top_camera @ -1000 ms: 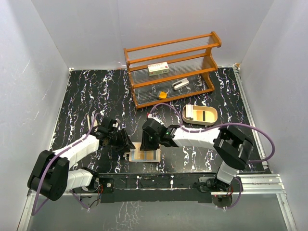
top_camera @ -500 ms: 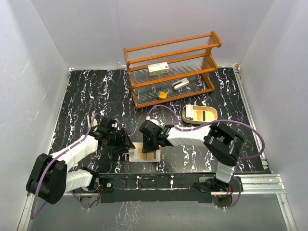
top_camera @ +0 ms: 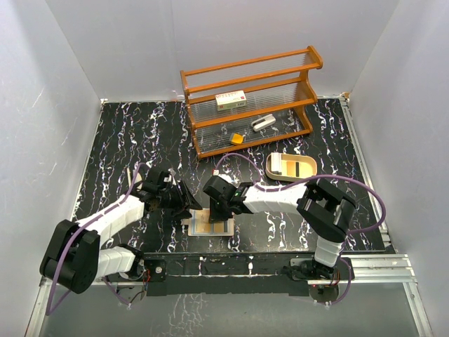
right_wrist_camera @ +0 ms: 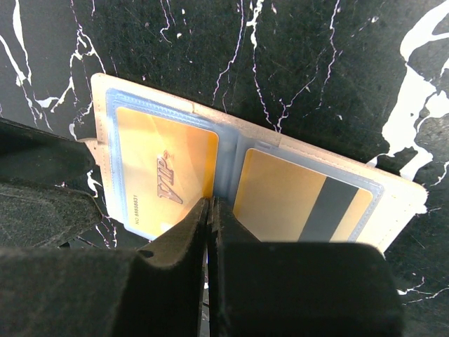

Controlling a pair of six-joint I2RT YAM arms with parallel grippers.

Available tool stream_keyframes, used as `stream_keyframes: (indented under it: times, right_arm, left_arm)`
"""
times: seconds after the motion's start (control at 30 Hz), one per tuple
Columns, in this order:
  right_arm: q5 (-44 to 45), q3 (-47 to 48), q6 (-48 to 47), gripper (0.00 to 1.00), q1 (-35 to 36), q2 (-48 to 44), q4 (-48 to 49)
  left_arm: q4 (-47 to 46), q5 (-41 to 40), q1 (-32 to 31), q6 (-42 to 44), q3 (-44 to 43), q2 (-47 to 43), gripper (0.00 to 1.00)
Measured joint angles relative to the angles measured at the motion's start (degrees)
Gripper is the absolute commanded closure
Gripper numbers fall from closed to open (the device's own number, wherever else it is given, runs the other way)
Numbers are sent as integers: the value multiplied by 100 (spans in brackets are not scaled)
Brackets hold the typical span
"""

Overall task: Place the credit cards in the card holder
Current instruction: Turn over the card slot in the card holder.

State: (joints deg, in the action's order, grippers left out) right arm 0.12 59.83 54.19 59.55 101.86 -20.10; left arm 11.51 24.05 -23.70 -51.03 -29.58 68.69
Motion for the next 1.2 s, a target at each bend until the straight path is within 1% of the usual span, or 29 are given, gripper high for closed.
stream_keyframes:
  times: [0.2,0.43,0.9,1.2]
  right_arm:
    - [-4,-44,2,100,-2,-9,70]
    - [-4,-111,4,100,-2,-39,155]
    - [-4,-155,9,100,-2,-63,219]
    - [-4,-162,9,100,-2,-63,229]
  left_arm:
    - [-400,109,2,-61,87,37,42]
    - [-509,57,2,35,136,37,39]
    - [-999,96,4,92,361,210,39]
    - [-1473,345,37,-94,616,210,41]
